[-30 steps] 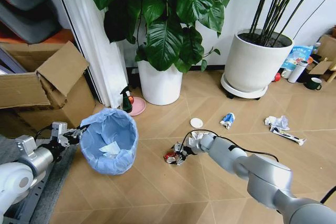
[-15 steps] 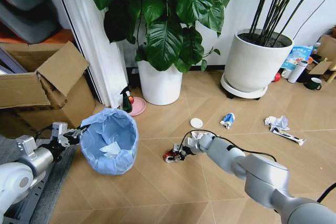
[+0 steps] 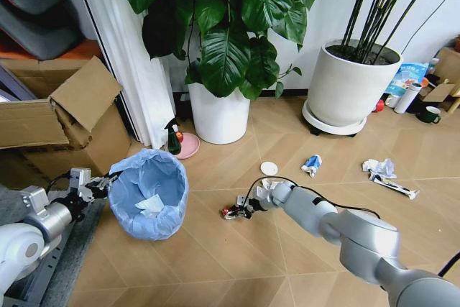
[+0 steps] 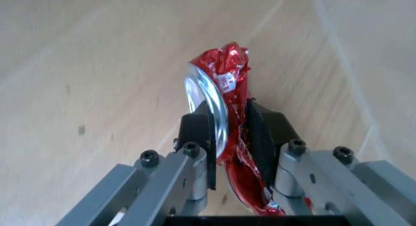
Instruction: Pick up the trash bin and place the garbage on the floor into it.
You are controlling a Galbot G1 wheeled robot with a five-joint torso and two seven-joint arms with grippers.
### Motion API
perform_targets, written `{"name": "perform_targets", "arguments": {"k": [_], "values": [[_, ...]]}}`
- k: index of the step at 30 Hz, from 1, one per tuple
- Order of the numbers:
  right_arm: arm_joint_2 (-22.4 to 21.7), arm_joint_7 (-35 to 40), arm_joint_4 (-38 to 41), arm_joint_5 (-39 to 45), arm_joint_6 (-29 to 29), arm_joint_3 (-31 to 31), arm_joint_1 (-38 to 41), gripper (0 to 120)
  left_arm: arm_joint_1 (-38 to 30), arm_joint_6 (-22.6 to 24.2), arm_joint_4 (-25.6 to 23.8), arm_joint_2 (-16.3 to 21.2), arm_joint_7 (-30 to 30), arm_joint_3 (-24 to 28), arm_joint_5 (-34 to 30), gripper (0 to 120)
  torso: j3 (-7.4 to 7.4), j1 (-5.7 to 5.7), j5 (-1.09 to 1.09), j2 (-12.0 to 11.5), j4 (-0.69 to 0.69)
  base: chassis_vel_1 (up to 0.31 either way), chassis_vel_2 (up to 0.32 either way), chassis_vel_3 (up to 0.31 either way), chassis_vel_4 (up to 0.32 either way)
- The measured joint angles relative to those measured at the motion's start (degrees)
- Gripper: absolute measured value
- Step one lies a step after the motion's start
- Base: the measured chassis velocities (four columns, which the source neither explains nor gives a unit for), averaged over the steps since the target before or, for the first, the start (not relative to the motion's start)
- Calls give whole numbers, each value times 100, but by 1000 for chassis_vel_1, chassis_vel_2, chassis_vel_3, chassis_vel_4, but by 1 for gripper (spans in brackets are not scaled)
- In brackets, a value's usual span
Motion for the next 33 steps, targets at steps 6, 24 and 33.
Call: {"name": "perform_targets", "arguments": {"k": [6,24,33], "values": [[-162,-336,807,243,214,411,351,15,77,-25,39,94,27,109,64,0,0,0,1,0,1,0,0,0,0],[-707,-612,3497,1798,-240,685,1114,15,-817,-31,565,259,-4,1442,108,0,0,0,0,0,0,0,0,0,0],[-897,-1047,4047,2017,-252,-139,1728,15,-1354,26,630,244,-62,1805,50,0,0,0,0,0,-1,0,0,0,0]]}}
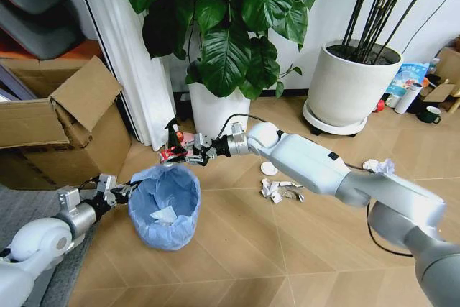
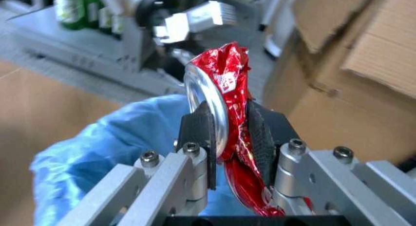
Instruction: Pick up the trash bin and place the garbage on the floor into it.
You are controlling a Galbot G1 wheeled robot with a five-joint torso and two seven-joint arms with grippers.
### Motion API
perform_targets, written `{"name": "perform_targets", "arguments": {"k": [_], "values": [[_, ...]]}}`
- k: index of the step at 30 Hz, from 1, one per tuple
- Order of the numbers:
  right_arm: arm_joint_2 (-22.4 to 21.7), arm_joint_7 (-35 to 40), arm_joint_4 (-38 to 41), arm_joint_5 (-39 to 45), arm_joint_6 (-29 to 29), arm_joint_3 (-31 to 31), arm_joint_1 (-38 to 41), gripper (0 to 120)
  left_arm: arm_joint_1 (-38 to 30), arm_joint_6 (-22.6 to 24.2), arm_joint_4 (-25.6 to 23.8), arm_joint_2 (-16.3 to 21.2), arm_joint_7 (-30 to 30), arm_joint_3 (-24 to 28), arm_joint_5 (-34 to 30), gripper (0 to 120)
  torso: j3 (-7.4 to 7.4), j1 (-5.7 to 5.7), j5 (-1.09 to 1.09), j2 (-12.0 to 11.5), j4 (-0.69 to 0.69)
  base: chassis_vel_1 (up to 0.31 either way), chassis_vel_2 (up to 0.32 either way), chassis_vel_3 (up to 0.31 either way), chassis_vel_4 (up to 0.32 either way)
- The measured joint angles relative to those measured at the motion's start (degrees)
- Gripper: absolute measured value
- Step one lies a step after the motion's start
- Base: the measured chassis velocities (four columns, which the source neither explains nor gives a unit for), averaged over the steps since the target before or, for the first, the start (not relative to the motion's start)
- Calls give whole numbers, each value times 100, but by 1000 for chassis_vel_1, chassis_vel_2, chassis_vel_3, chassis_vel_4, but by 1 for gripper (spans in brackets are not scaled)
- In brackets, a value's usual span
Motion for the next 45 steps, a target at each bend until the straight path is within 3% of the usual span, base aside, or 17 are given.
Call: {"name": "perform_targets", "arguments": {"k": [7,15,18,22,29,33,37,39,40,41,45], "values": [[76,-438,-27,51,11,-778,686,15,-36,12,-17,-54,-6,19,11,0,0,0,0,0,2,0,0,0,0],[327,-710,-388,-428,146,-996,895,15,19,29,-137,-110,-39,-23,39,0,0,0,0,0,2,0,0,0,0],[393,-743,-489,-573,176,-999,898,23,33,39,-189,-116,-59,-44,37,0,0,0,0,0,0,0,0,0,0],[598,-823,-754,-942,188,-884,812,42,186,54,-306,-65,-76,-179,20,0,0,0,0,0,1,0,0,0,0],[671,-818,-845,-959,193,-860,820,67,374,53,-365,-17,-57,-343,2,0,0,0,0,0,1,0,0,0,0],[636,-665,-847,-946,131,-532,816,84,392,49,-346,-35,-56,-375,2,0,0,0,0,0,2,0,0,0,0],[310,-227,-883,-769,-67,16,634,98,404,47,-346,-42,-57,-400,2,0,0,0,1,0,4,0,0,0,0],[183,-134,-876,-729,-99,79,598,99,403,47,-348,-42,-57,-409,0,0,0,0,0,0,4,0,0,0,0],[-131,27,-869,-684,-137,196,486,100,388,46,-349,-48,-61,-427,-13,0,-1,-1,1,0,3,0,0,0,0],[-131,27,-869,-684,-137,196,486,100,388,46,-349,-48,-61,-427,-13,0,-1,-1,1,0,3,0,0,0,0],[-1213,206,-906,-815,-128,677,-163,100,341,47,-362,-67,-80,-463,-69,0,0,0,4,0,-5,0,0,0,0]]}}
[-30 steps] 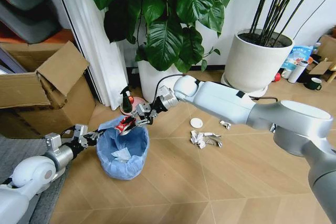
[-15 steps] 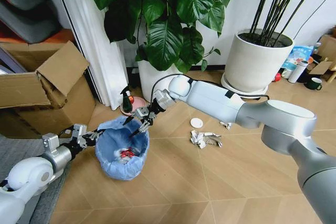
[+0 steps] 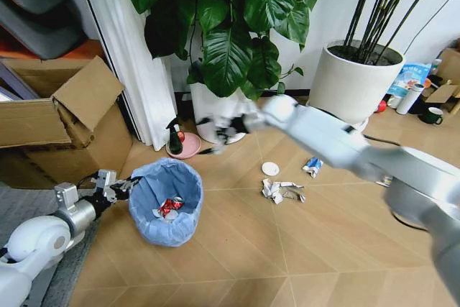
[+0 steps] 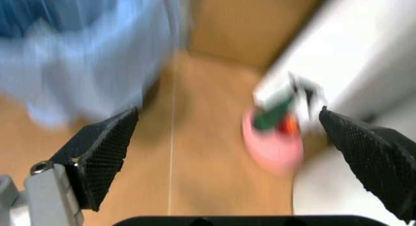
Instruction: Pick up the trash bin and place the garbage on the floor into it.
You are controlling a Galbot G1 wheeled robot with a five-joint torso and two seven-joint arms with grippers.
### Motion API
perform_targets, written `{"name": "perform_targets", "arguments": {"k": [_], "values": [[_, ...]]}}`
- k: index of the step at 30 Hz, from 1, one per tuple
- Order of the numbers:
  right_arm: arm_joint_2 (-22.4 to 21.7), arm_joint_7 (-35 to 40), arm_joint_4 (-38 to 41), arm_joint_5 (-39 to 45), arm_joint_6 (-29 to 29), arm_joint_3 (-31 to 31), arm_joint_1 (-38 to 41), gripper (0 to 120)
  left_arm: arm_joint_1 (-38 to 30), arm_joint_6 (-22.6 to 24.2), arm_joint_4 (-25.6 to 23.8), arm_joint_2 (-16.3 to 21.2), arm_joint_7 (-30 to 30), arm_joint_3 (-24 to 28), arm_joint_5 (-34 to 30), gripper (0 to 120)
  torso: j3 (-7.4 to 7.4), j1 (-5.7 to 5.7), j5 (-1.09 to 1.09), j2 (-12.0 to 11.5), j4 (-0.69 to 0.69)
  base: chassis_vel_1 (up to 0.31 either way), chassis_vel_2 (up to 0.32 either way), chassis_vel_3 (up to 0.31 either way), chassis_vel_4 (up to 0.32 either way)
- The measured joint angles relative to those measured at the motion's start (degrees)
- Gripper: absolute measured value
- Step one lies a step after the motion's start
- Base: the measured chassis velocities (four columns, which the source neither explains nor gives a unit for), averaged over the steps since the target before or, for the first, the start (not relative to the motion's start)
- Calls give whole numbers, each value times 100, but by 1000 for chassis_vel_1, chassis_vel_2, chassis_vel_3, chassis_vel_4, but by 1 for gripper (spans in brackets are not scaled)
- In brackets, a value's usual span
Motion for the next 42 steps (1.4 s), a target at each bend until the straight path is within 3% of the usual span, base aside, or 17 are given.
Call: {"name": "perform_targets", "arguments": {"k": [8,12,16,19,22,25,32,42], "values": [[-725,-1,-141,-312,119,880,-891,100,-38,2,11,-20,1,-2,-27,0,0,0,-1,0,7,0,0,0,0],[-973,786,-275,-266,97,1870,-1872,100,-119,36,18,-93,-64,19,-61,0,-1,-1,-4,1,10,0,0,0,0],[-1003,1200,-382,-257,62,2448,-2569,100,-121,49,12,-104,-75,53,-60,0,1,0,5,0,6,0,0,0,0],[-948,1550,-595,-366,52,3065,-3110,100,-121,56,13,-110,-84,64,-55,0,-1,0,-7,0,3,0,0,0,0],[-856,1728,-807,-569,59,3471,-3372,100,-129,60,30,-110,-92,71,-52,0,-1,-1,0,0,6,0,0,0,0],[-723,1893,-1018,-903,72,3885,-3565,100,-142,68,35,-112,-114,84,-50,0,-1,0,-6,0,7,0,0,0,0],[-579,2072,-1364,-1848,199,4196,-3703,100,-125,79,-8,-131,-140,81,-30,0,-1,-1,-5,0,8,0,0,0,0],[-363,1581,-2292,-2534,461,3467,-2955,100,-123,80,-43,-171,-142,60,0,0,0,0,-3,0,8,0,0,0,0]]}}
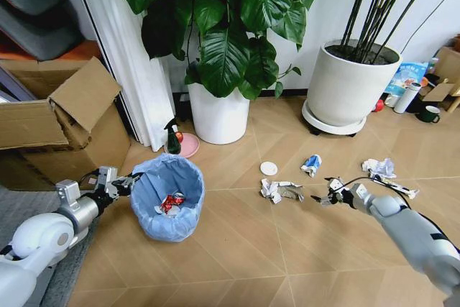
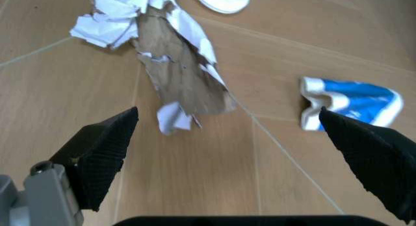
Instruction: Pick up the trash bin and place the garbage on the floor into it.
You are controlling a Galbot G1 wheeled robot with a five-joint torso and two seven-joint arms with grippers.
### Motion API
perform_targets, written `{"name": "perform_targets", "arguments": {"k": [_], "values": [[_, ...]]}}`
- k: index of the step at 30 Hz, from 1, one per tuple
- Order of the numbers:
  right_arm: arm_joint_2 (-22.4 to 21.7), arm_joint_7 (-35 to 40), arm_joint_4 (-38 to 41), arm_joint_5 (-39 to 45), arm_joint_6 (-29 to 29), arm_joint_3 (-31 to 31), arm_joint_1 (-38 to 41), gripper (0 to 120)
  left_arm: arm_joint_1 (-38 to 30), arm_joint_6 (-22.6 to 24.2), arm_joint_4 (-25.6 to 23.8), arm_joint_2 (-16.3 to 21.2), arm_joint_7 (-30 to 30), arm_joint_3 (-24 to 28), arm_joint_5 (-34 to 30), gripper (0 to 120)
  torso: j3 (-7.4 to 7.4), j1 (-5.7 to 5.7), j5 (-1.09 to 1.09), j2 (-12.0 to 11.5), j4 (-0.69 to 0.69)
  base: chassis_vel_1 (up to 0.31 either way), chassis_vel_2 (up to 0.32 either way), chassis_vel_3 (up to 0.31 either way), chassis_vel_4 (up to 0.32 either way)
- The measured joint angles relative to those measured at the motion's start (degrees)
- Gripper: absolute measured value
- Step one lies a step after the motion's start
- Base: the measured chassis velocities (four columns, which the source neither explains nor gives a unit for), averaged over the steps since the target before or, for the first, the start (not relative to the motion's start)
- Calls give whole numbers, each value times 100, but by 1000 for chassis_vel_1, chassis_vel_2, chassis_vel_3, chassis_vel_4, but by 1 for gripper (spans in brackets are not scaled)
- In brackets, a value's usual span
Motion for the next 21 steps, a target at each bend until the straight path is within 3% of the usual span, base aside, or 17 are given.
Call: {"name": "perform_targets", "arguments": {"k": [13,18,21], "values": [[317,115,-473,316,-146,-423,429,100,-27,0,-28,11,-3,6,-11,0,0,0,-2,0,-2,0,0,0,0],[451,57,-746,454,-307,-517,571,100,-272,1,14,35,0,188,-36,0,0,0,-1,0,2,0,0,0,0],[521,48,-966,451,-364,-560,622,100,-552,2,79,13,2,419,-60,0,0,1,0,0,-3,0,0,0,0]]}}
